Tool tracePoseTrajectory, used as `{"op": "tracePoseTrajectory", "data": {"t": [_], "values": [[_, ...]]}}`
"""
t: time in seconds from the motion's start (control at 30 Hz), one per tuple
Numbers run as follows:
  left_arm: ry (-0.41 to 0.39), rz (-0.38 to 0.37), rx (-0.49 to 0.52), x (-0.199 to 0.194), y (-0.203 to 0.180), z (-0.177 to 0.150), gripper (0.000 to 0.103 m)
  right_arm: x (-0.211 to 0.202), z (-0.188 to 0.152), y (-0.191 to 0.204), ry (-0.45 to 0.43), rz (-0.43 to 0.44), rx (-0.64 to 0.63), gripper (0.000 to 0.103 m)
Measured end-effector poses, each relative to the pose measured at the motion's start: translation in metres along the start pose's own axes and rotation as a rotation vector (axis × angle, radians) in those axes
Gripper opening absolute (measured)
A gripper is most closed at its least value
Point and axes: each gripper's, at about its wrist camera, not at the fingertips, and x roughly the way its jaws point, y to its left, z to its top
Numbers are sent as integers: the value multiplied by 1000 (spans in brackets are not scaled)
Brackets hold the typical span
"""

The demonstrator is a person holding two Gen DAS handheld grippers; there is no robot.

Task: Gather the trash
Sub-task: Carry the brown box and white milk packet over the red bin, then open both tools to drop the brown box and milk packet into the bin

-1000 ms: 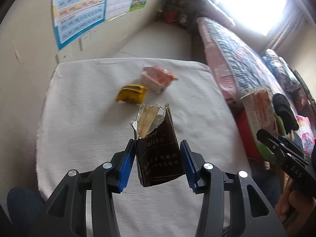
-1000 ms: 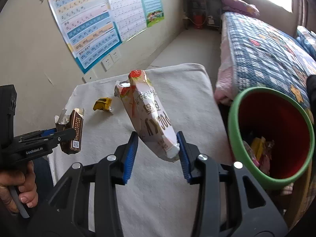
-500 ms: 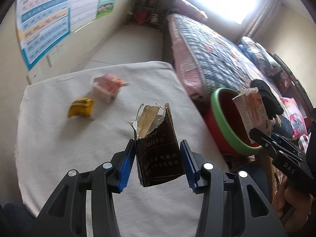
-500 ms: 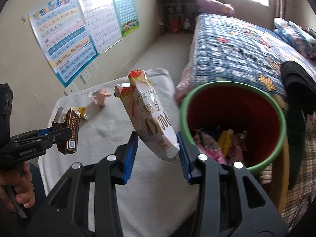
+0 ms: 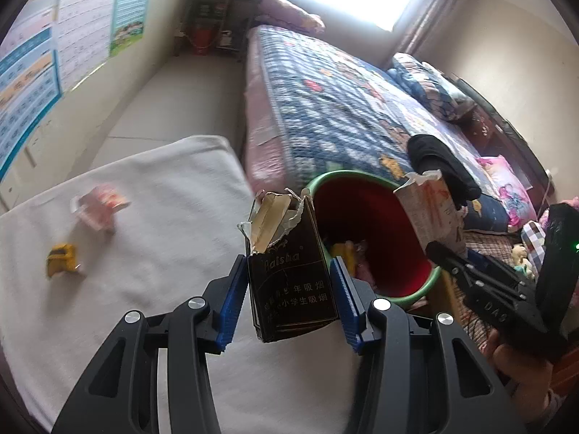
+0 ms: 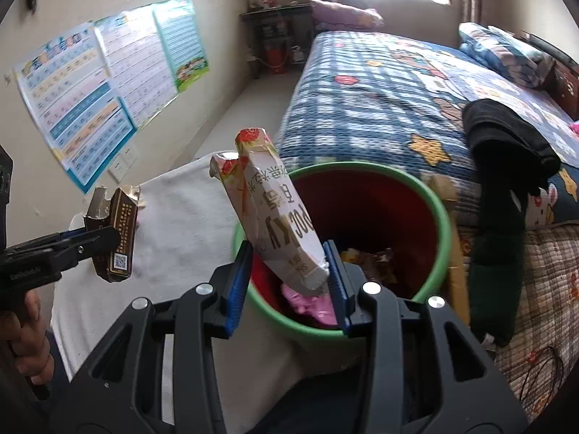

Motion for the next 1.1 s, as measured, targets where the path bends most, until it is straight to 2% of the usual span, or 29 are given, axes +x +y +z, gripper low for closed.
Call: {"op": "tracePoseTrajectory", "data": {"t": [0.17,0.57,0.87,1.0,1.07,1.1], "values": [[21,-57,15,19,-24,16,44,6,3,-27,1,-29,43,39],[86,-88,61,68,-67,38,44,21,6,-66,15,-55,108,39],[131,-104,63,96,-84,43,46,33,5,-83,25,-43,140,41],[148,-113,40,108,-84,44,50,40,3,-84,37,-43,128,47],[148,-112,23,112,-83,46,57,43,2,-84,43,-55,120,53],[145,-114,15,113,-83,47,65,43,2,-84,44,-56,117,56]]}}
